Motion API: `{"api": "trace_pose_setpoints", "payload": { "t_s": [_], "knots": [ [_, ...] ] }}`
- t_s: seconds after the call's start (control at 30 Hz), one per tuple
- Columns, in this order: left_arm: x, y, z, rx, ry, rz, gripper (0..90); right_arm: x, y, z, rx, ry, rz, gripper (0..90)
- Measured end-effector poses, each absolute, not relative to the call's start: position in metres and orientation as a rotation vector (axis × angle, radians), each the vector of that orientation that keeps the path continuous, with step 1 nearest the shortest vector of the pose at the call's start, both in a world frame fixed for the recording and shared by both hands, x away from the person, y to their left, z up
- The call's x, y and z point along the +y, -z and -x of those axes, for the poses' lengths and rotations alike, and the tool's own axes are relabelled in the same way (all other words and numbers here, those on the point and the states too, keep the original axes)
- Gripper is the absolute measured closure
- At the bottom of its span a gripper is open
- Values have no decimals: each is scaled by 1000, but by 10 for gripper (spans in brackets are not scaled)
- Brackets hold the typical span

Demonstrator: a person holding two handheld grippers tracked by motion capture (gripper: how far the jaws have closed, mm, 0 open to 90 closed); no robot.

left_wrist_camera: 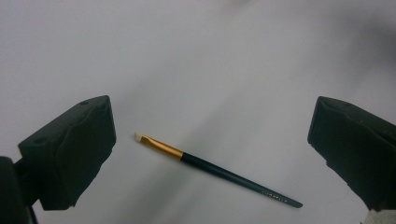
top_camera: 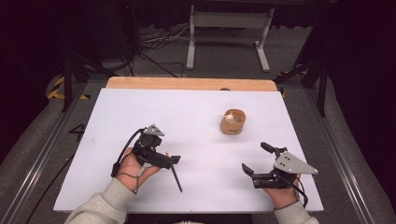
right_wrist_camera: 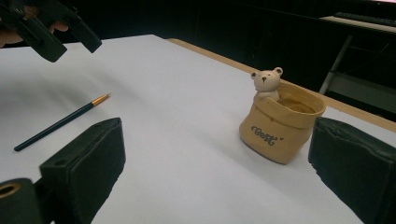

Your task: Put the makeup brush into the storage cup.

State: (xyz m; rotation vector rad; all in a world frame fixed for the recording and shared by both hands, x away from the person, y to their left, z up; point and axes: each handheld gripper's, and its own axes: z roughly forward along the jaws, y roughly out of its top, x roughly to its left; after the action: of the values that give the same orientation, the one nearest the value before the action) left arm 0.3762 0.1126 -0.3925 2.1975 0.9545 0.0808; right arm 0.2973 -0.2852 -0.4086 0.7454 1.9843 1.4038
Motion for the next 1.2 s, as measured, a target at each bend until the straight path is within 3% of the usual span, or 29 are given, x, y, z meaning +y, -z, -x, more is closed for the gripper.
{"api": "trace_pose_setpoints", "payload": {
  "t_s": [0.37,1.2],
  "knots": [
    [102,398,-383,1062,-122,-2314,16,-285,409,-298,2004,-1396,-756,41],
    [87,411,-403,1134,-3,-2494,29,-284,411,-300,2036,-1407,-782,38]
  ]
}}
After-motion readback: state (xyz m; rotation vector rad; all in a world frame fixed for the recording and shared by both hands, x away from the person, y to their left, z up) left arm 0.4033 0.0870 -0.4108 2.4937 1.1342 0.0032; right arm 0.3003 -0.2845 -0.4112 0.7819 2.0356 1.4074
